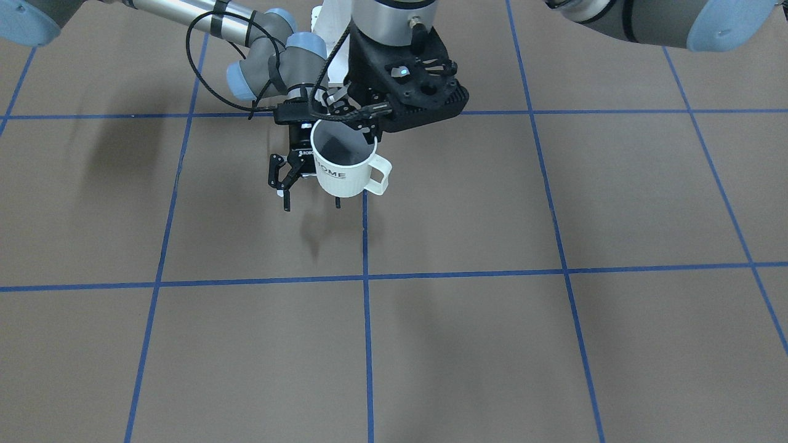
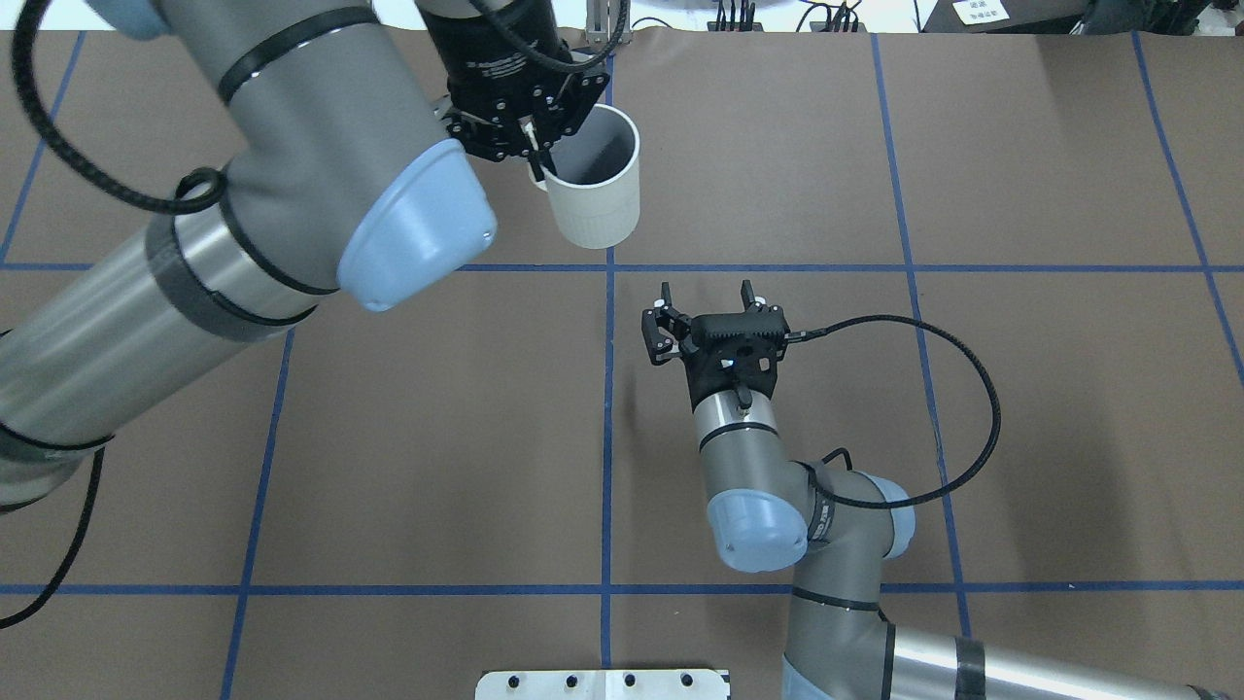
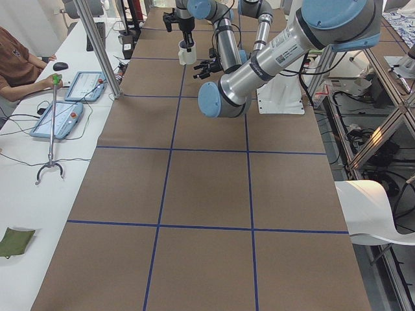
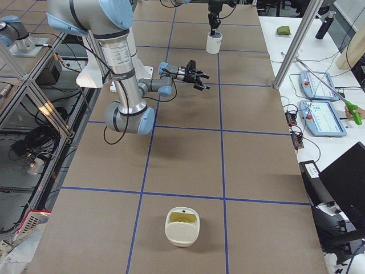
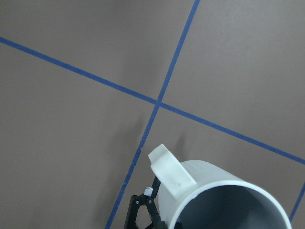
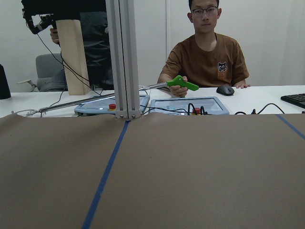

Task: Left arm hands cup to right arm to dump lemon

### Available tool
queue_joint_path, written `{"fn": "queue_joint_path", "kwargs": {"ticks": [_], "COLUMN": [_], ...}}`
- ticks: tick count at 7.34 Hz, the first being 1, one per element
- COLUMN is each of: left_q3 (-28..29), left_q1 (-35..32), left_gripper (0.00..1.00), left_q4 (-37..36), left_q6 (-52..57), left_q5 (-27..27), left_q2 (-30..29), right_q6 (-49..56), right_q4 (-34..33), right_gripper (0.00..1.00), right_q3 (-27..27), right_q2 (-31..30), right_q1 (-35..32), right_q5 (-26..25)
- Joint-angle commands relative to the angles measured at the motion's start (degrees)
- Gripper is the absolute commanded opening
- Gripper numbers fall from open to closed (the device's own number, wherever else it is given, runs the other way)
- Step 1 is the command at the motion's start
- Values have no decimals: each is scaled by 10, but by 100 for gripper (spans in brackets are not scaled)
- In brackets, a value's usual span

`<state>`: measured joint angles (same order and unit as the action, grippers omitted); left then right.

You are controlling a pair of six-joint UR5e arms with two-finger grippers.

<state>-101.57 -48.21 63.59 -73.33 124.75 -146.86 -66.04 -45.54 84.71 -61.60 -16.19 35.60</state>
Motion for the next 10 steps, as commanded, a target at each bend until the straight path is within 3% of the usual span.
{"fn": "queue_joint_path", "kwargs": {"ticks": [1, 2, 4, 6, 7, 8, 10], "left_q3": [-117, -159, -186, -172, -156, -140, -111], "left_q1": [-35, -50, -85, -104, -119, -130, -144], "left_gripper": [0, 0, 0, 0, 0, 0, 0], "left_q4": [2, 4, 46, 252, 294, 294, 293], "left_q6": [129, 193, 301, 318, 338, 358, 395], "left_q5": [1, 1, 5, 20, 49, 65, 62], "left_q2": [158, 229, 344, 489, 528, 543, 565], "right_q6": [42, 44, 118, 249, 327, 393, 420], "right_q4": [36, 36, 35, -11, -51, -71, -71], "right_gripper": [100, 100, 100, 100, 100, 100, 100], "right_q3": [29, 88, 152, 149, 149, 148, 147], "right_q2": [-47, -111, -191, -215, -227, -255, -303], "right_q1": [-76, -110, -243, -411, -481, -524, -562], "right_q5": [141, 220, 454, 710, 797, 852, 929]}}
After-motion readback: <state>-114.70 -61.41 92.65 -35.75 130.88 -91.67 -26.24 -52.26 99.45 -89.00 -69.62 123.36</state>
